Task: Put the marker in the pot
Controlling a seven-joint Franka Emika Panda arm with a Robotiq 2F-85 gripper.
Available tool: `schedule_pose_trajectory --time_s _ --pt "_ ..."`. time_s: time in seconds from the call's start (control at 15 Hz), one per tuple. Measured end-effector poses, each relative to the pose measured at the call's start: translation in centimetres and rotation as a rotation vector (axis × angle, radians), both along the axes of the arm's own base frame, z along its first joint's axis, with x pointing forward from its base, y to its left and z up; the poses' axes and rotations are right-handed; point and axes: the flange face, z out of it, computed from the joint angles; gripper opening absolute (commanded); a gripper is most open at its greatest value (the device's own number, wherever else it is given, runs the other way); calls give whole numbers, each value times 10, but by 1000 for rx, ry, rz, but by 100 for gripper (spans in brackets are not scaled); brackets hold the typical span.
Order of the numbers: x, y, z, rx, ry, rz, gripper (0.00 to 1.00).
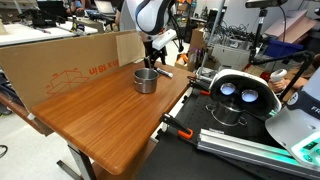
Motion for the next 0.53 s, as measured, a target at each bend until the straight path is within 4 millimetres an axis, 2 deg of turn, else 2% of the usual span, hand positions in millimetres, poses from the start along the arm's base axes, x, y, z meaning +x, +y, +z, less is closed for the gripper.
schedule_pose_trajectory --time_s 0.4,0.47,0.53 --pt "5 -2 -1 -5 -5 1 5" --pt "5 -3 0 -8 -6 1 1" --pt "6 -5 1 -11 -6 -1 6"
